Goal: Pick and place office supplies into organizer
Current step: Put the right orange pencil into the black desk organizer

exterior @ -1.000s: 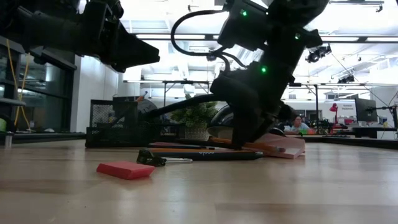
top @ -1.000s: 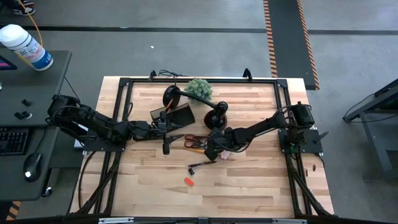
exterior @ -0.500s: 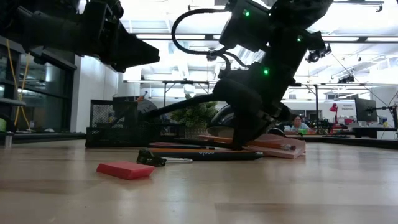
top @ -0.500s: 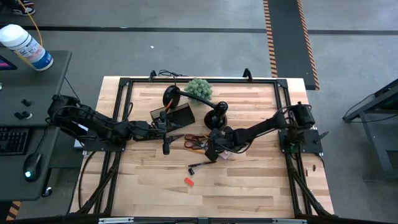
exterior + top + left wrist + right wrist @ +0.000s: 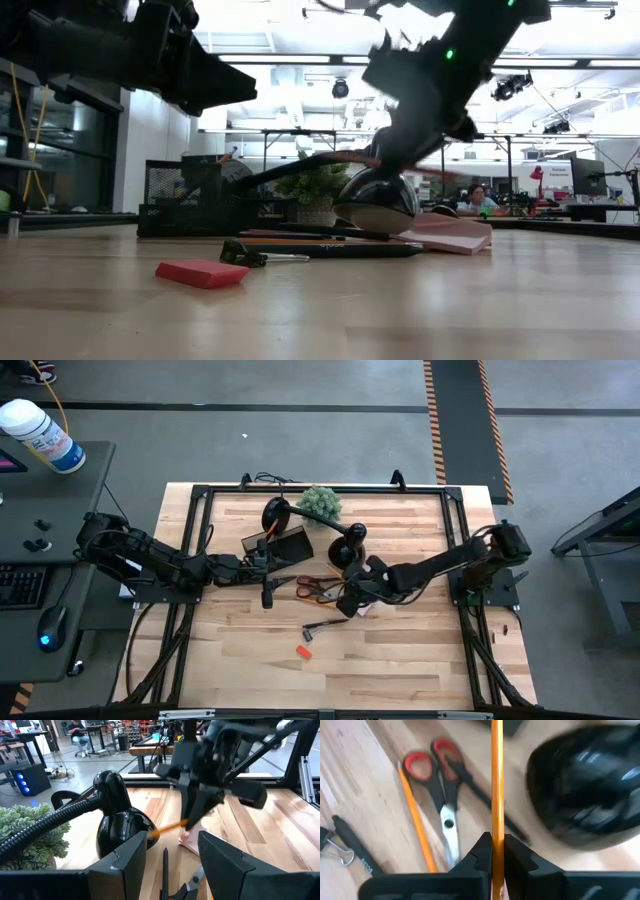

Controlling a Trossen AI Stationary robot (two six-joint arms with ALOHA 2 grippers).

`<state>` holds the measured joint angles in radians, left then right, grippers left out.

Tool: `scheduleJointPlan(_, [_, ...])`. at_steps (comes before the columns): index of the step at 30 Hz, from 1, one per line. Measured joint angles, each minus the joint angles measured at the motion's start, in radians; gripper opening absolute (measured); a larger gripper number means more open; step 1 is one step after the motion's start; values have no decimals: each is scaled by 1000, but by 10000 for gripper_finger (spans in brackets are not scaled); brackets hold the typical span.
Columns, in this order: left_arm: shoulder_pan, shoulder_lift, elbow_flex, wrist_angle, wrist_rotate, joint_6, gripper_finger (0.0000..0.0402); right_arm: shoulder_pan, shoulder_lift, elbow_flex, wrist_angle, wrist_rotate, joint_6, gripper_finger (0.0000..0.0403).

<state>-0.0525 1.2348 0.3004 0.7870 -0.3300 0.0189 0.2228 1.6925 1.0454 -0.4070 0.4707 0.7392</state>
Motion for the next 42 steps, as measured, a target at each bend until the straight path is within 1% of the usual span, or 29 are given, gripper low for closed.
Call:
scheduleJointPlan(3, [0, 0, 0, 17, 0, 0, 168, 19, -45, 1, 7, 104, -55, 15])
scheduleJointPlan(6, [0, 0, 0, 41, 0, 2, 168, 36, -81, 1, 45, 217, -161, 15])
scheduleJointPlan(9, [0, 0, 0, 79, 4, 3, 168, 45, -101, 1, 142, 304, -329, 15])
scheduleJointPlan(11, [0, 0, 0, 121, 27, 3, 168, 49, -103, 1, 241, 323, -482, 15])
scheduleJointPlan(14, [0, 0, 0, 203, 79, 5, 168, 49, -102, 1, 415, 315, -706, 15])
scheduleJointPlan(17, [0, 0, 0, 290, 133, 28, 168, 46, -102, 1, 551, 301, -881, 15])
scheduleJointPlan(19, [0, 0, 0, 342, 168, 35, 168, 42, -102, 1, 618, 254, -962, 15])
scheduleJointPlan(20, [0, 0, 0, 367, 181, 36, 168, 37, -102, 1, 649, 213, -985, 15])
scheduleJointPlan(22, [0, 0, 0, 415, 190, 38, 168, 26, -102, 1, 697, 148, -1010, 15])
scheduleJointPlan(24, [0, 0, 0, 447, 192, 49, 168, 17, -101, 1, 742, 121, -1038, 15])
scheduleJointPlan(27, [0, 0, 6, 452, 192, 57, 168, 10, -101, 1, 809, 84, -1086, 15])
scheduleJointPlan(32, [0, 0, 48, 444, 192, 83, 168, -8, -101, 1, 862, -32, -1107, 15])
scheduleJointPlan(36, [0, 0, 78, 435, 192, 98, 168, -23, -101, 1, 889, -79, -1115, 15])
scheduleJointPlan(39, [0, 0, 95, 411, 193, 123, 168, -28, -101, 1, 906, -88, -1116, 15])
scheduleJointPlan(42, [0, 0, 107, 410, 219, 132, 168, -33, -101, 1, 907, -105, -1118, 15])
